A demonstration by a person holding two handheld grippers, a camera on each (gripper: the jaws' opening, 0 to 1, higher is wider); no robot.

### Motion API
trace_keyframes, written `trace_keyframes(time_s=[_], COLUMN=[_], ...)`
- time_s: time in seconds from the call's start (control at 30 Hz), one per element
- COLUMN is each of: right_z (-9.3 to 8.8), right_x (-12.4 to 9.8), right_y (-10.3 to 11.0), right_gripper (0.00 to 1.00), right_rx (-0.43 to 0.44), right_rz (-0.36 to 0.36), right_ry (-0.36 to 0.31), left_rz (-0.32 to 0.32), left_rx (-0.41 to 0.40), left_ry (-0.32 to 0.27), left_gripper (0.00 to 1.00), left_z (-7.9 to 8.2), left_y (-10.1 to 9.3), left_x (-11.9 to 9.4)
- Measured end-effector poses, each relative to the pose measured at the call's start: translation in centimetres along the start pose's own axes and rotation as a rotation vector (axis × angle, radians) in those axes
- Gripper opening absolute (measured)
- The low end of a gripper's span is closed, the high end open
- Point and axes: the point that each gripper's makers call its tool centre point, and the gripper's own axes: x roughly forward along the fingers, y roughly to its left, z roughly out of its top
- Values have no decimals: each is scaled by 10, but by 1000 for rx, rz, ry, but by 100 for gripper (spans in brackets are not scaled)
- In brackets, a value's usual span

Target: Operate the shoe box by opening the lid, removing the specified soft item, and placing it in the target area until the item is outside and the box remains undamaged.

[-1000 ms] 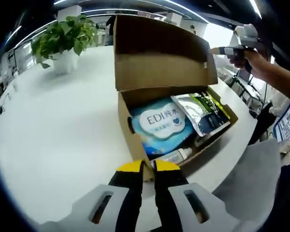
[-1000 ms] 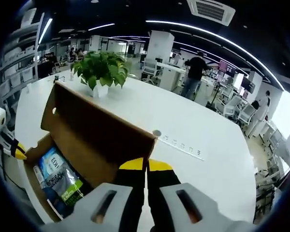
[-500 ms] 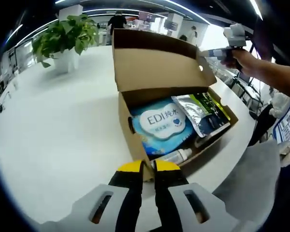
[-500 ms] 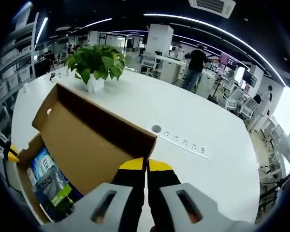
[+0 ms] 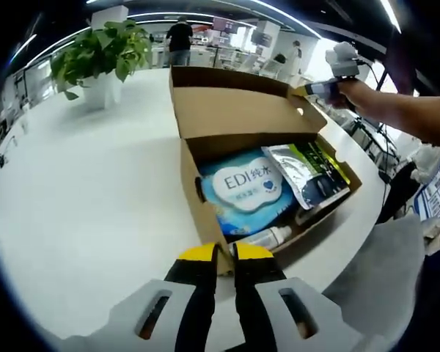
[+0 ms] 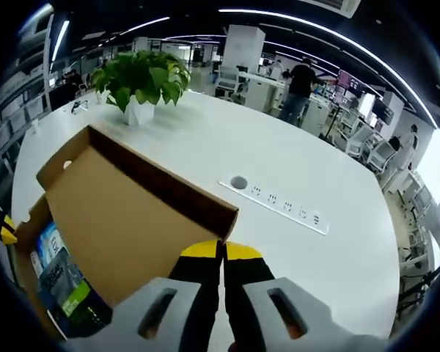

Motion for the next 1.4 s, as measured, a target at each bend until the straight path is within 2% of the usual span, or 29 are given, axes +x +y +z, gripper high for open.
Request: trace_keyframes(time_s=[0.6, 1.03, 1.33, 1.4], right_z=[-30, -49, -55, -53], right_x=[30, 42, 45, 44], right_y=[9, 13, 14, 13], right_gripper=[0, 0, 2, 5], right_rx=[-1, -1, -9, -10], right_rz=[15, 29, 31, 27], right_ry=[98, 172, 190, 172], left_rz=[-4, -1, 1, 6], left_rx=[-18, -27, -28, -24], left_ry=[-15, -19, -22, -27], left_gripper=[5, 4, 6, 6], left_z=[0, 0, 1, 1], left_y=[0, 1, 1, 1], left_x=[0, -1, -1, -1])
